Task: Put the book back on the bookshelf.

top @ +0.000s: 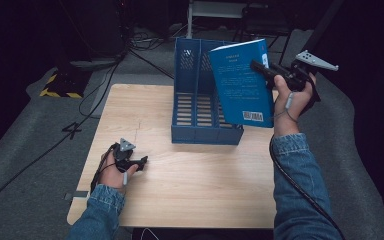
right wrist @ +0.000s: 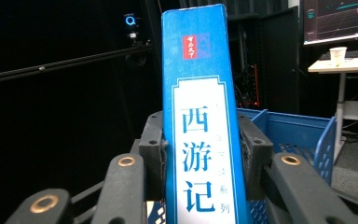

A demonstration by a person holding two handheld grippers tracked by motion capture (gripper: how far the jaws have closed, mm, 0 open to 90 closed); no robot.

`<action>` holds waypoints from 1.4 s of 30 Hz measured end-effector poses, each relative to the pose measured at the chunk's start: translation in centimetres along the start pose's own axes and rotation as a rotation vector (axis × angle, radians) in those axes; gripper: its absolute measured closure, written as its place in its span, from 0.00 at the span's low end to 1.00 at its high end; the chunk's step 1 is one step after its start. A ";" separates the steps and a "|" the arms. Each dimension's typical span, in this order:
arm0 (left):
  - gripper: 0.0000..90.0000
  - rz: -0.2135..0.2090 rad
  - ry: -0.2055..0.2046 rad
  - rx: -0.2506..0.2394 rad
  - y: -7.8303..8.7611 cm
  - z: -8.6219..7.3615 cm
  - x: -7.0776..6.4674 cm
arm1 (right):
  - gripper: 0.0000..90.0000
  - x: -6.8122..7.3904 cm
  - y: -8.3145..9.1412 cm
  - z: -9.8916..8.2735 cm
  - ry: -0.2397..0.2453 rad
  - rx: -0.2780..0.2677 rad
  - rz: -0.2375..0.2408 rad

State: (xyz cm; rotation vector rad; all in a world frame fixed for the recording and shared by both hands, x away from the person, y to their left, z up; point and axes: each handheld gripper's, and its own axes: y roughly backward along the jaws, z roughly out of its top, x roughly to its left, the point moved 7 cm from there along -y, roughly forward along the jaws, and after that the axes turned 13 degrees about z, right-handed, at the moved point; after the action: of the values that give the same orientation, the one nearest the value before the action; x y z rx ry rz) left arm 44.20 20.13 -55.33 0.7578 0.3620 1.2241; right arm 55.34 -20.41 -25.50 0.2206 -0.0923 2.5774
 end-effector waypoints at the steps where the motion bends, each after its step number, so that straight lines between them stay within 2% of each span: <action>1: 0.31 0.000 0.000 0.000 0.0 0.0 0.0 | 0.69 0.0 0.0 0.0 0.000 0.000 0.000; 3: 0.31 0.000 0.000 0.000 0.0 0.0 0.0 | 0.69 -0.8 -0.2 0.0 -0.009 -0.004 -0.008; 6: 0.31 0.000 -0.001 0.000 0.0 0.0 0.0 | 0.69 -1.3 -0.2 -0.1 -0.014 -0.011 -0.009; 7: 0.31 0.000 -0.002 -0.001 0.0 0.0 0.0 | 0.69 -2.0 -0.1 -0.2 -0.025 -0.022 -0.012; 21: 0.31 0.000 -0.002 0.000 0.0 0.0 0.0 | 0.69 -4.7 1.1 -1.1 -0.061 -0.067 -0.066; 26: 0.31 0.000 -0.002 -0.001 0.0 0.0 0.0 | 0.69 -5.9 1.6 -1.6 -0.107 -0.089 -0.094; 35: 0.31 0.000 -0.001 -0.001 0.0 0.0 0.0 | 0.69 -6.6 1.7 -1.5 -0.139 -0.093 -0.139; 42: 0.31 -0.001 -0.002 -0.002 0.0 0.0 0.0 | 0.69 -6.6 1.8 -1.2 -0.130 -0.089 -0.149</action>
State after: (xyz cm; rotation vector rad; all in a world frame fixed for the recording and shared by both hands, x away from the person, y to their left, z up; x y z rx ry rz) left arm 44.18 20.10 -55.33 0.7567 0.3597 1.2222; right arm 59.74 -25.20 -27.87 0.3482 -0.2287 2.4028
